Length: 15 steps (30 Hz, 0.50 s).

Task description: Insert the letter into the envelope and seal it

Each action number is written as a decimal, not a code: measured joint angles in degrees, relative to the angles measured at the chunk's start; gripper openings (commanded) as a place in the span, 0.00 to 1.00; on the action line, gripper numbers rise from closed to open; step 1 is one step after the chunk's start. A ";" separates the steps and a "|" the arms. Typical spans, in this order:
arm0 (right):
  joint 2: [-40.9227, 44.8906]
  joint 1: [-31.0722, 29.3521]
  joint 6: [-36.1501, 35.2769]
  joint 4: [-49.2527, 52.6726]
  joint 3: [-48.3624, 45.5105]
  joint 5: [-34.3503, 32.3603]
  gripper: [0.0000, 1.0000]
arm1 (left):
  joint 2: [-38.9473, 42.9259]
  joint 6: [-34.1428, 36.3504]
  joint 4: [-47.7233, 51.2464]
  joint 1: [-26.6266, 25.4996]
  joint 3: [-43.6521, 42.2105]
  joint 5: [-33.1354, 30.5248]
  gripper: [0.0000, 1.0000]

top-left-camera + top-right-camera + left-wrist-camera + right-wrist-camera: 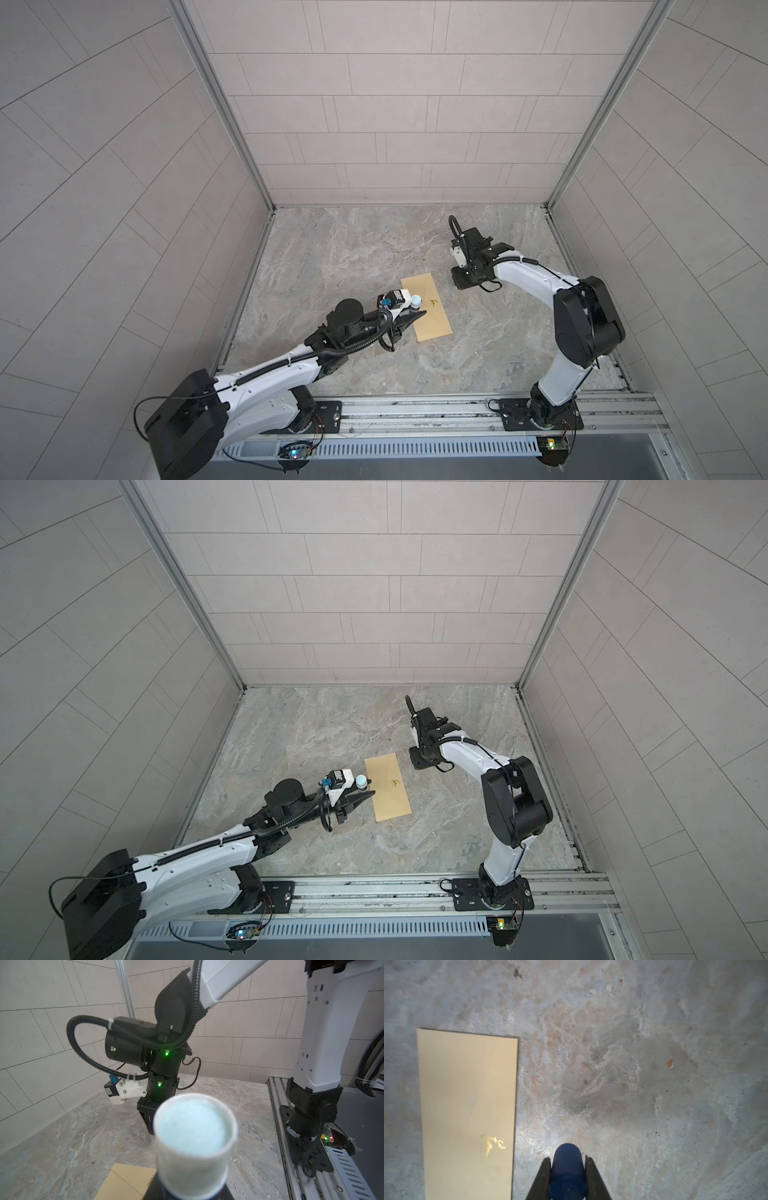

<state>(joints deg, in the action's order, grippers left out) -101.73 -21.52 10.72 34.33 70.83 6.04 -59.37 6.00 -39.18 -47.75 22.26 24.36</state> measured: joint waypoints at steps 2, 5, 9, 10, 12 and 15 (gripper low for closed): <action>-2.19 0.00 0.07 -0.04 0.31 -0.66 0.11 | 0.00 0.00 0.00 0.00 0.00 -0.02 0.00; -4.37 0.00 0.09 -0.04 0.42 -1.53 0.15 | 0.00 0.00 0.02 0.00 0.00 -0.09 0.00; -5.09 0.00 0.11 -0.02 0.42 -2.21 0.27 | 0.00 0.00 0.02 0.00 0.00 -0.20 0.00; -5.09 0.00 0.22 0.00 0.42 -2.29 0.30 | 0.00 0.00 0.02 0.00 0.00 -0.20 0.00; -5.09 0.00 0.35 -0.02 0.42 -2.29 0.35 | 0.00 0.00 0.02 0.00 0.00 -0.22 0.00; -5.22 0.00 0.39 0.17 0.42 -2.29 0.44 | 0.00 0.02 0.02 0.00 0.00 -0.22 0.00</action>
<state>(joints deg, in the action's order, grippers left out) -106.96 -21.52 11.11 34.50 71.24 3.75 -59.37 6.02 -39.16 -47.75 22.26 24.14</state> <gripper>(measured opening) 0.402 0.259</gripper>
